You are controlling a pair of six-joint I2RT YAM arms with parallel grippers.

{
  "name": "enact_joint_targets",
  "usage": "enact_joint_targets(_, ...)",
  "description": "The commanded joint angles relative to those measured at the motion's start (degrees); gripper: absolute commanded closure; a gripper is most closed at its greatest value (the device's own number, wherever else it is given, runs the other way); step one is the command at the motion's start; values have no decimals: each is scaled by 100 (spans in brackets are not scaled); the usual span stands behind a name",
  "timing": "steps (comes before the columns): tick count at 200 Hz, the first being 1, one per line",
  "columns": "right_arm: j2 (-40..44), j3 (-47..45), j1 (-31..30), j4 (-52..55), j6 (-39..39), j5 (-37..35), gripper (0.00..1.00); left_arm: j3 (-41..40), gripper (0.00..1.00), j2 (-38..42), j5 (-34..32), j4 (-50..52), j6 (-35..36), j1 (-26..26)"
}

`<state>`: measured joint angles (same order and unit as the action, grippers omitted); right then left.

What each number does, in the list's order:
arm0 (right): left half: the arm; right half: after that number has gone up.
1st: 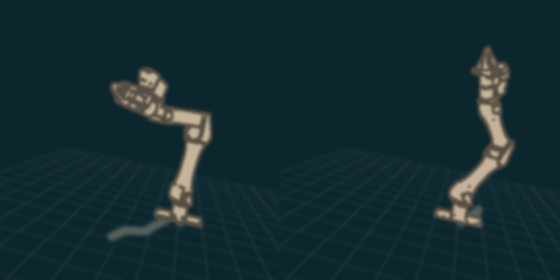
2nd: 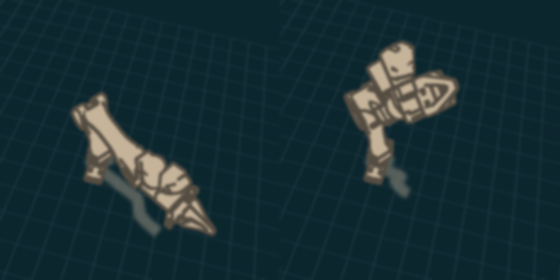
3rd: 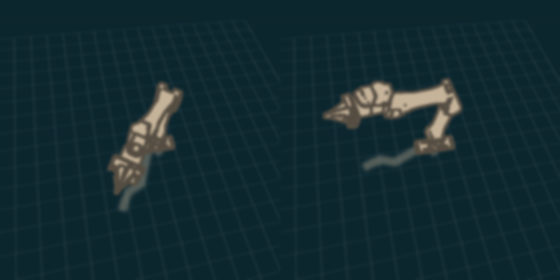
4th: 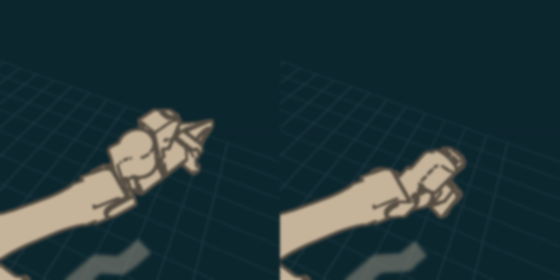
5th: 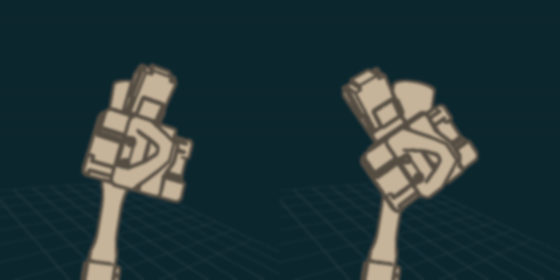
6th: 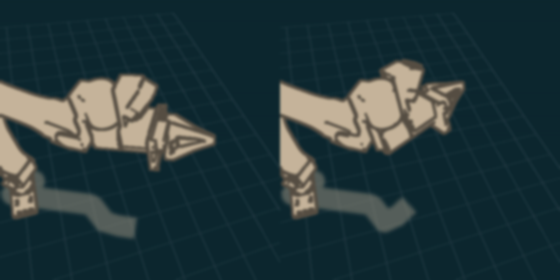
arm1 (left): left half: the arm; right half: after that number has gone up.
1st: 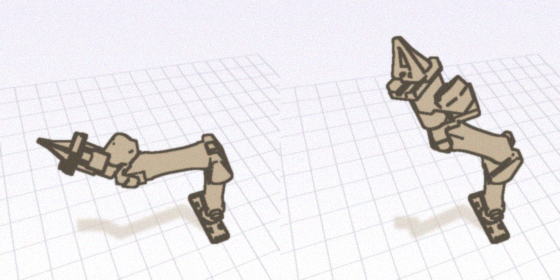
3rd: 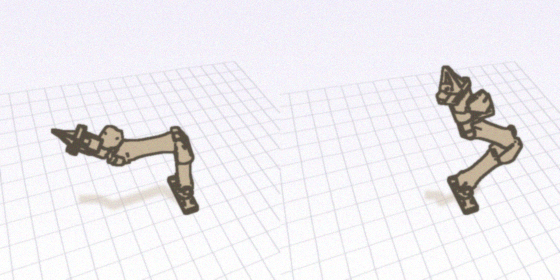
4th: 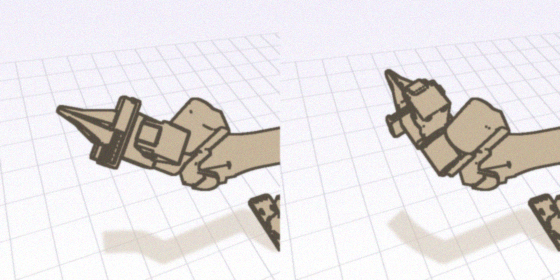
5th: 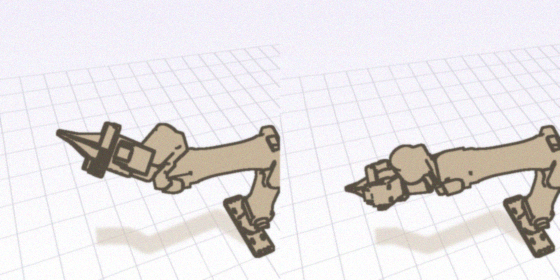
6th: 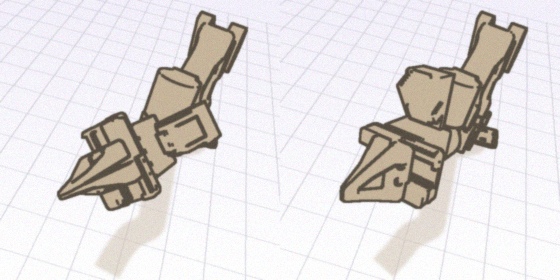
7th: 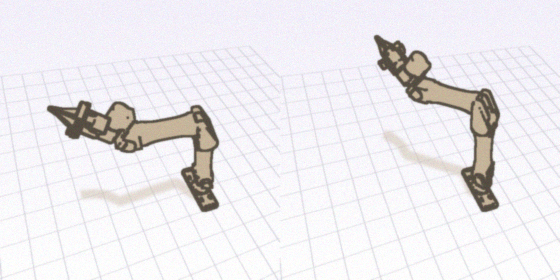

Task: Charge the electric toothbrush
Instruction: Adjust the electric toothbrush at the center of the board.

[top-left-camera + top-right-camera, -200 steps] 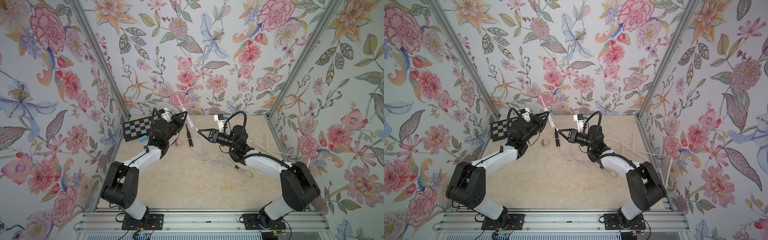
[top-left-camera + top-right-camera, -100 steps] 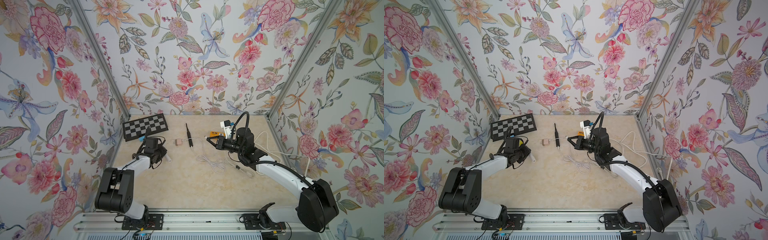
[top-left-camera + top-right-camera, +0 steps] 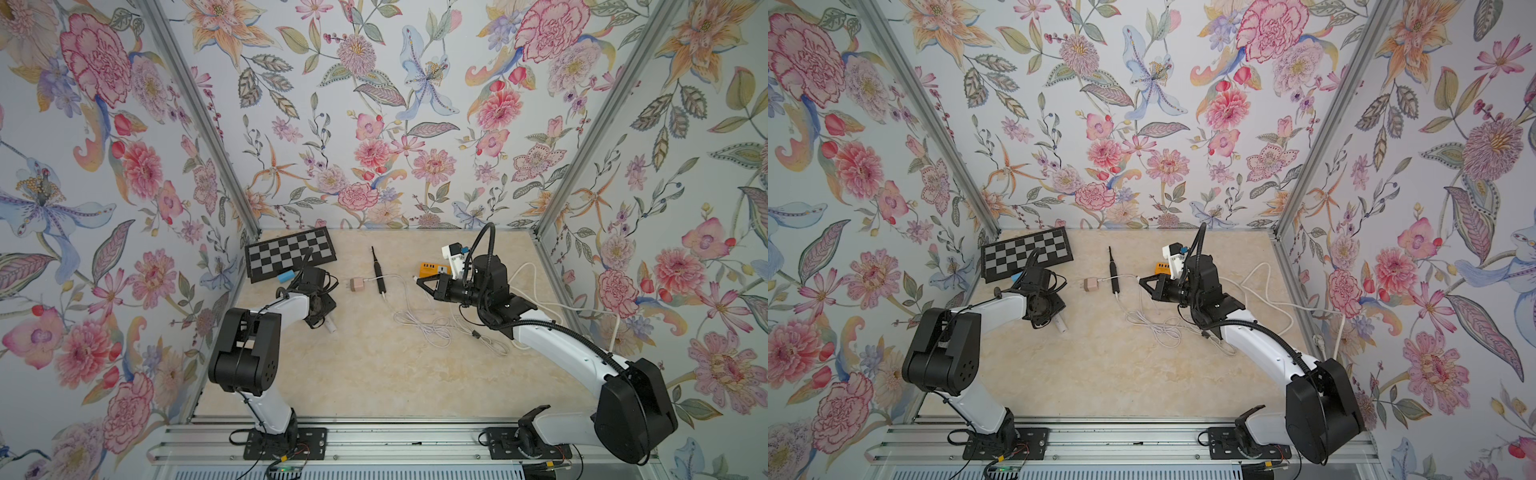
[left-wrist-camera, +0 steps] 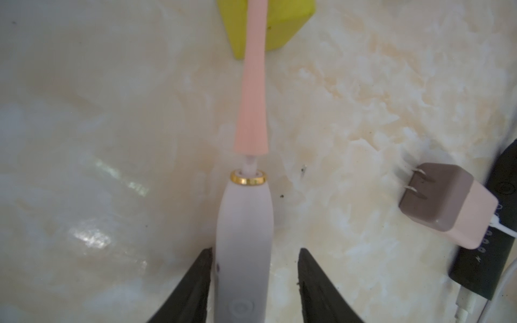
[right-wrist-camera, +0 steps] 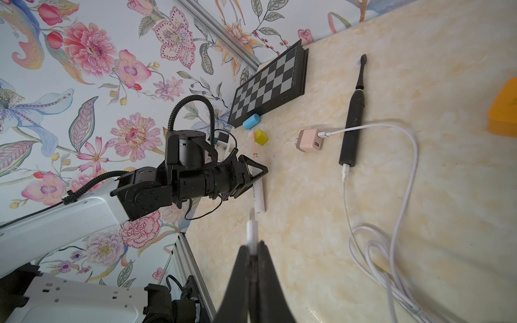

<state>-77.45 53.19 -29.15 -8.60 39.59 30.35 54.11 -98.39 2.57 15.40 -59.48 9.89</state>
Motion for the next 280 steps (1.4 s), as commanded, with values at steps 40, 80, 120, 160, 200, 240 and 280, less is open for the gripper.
enact_joint_targets(40,26,158,119,16,-110,111,100,94,47,224,-60,714,105,211)
enact_joint_targets(80,131,-10,172,-18,-76,112,100,-85,55,227,-44,581,15,286)
enact_joint_targets(120,223,-96,198,7,-48,97,100,-38,63,-2,54,495,42,361)
enact_joint_targets(160,221,-123,216,-2,-4,77,100,-127,85,-25,473,210,-27,417)
enact_joint_targets(200,-138,-69,32,-356,-16,128,100,-60,100,732,1249,-733,-430,610)
enact_joint_targets(240,-782,133,-657,-1652,35,187,100,1061,100,1083,1668,-1124,-1085,736)
enact_joint_targets(280,-1414,154,-1047,-2775,-69,17,100,1396,100,1207,1670,-1244,-1731,756)
